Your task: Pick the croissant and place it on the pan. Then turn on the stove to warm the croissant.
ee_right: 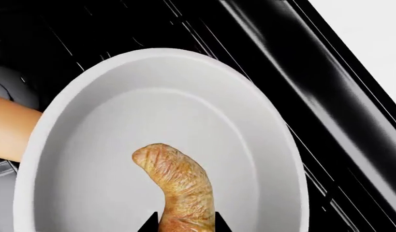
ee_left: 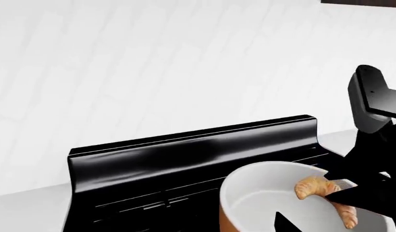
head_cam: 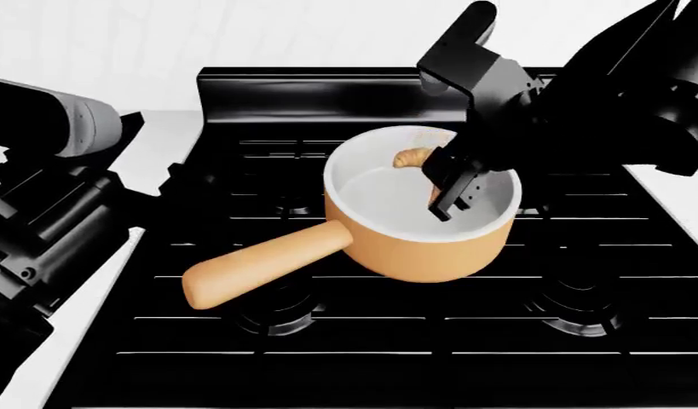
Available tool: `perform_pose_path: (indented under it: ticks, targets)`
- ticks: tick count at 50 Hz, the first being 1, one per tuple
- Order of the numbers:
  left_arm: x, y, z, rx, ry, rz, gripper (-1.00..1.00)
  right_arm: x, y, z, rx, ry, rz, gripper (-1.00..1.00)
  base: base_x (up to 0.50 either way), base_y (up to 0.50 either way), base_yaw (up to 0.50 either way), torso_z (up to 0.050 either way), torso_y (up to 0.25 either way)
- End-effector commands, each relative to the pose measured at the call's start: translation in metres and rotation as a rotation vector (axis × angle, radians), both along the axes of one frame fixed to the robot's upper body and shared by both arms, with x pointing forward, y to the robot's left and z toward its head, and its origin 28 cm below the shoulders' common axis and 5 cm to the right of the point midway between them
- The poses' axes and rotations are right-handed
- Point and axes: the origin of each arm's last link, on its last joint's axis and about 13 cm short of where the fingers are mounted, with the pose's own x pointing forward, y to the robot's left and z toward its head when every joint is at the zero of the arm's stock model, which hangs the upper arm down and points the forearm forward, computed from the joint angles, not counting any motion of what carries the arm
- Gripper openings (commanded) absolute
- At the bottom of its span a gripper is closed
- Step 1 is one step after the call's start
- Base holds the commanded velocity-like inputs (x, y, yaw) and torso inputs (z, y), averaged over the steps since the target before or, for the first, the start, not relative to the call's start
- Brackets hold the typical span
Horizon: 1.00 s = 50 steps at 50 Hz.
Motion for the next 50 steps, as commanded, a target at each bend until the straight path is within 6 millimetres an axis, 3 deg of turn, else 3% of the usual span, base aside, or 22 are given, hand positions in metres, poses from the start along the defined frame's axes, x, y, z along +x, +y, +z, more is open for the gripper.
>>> perform_pose_path:
  ticks: [1,12,13,38,50]
  targets:
    - [0.000,-0.001,0.001,0.002,-0.002,-0.001,1.00,0.013,0.001,-0.006,-0.044,0.025,0.012,-1.00,0.00,0.00,0.00,0.000,0.000]
    - [0.000,0.000,0.000,-0.001,-0.003,0.000,1.00,0.015,0.004,-0.010,-0.058,0.043,0.024,-1.00,0.00,0.00,0.00,0.000,0.000]
    - [0.000,0.000,0.000,-0.003,-0.003,0.001,1.00,0.015,0.004,-0.010,-0.057,0.043,0.019,1.00,0.00,0.00,0.00,0.000,0.000]
    - [-0.002,-0.001,0.000,0.000,-0.008,-0.004,1.00,0.002,0.003,0.009,-0.057,-0.046,0.027,1.00,0.00,0.00,0.00,0.000,0.000]
    - [-0.001,-0.001,-0.002,-0.008,-0.001,-0.002,1.00,-0.021,0.002,0.018,0.014,-0.116,0.040,1.00,0.00,0.00,0.00,0.000,0.000]
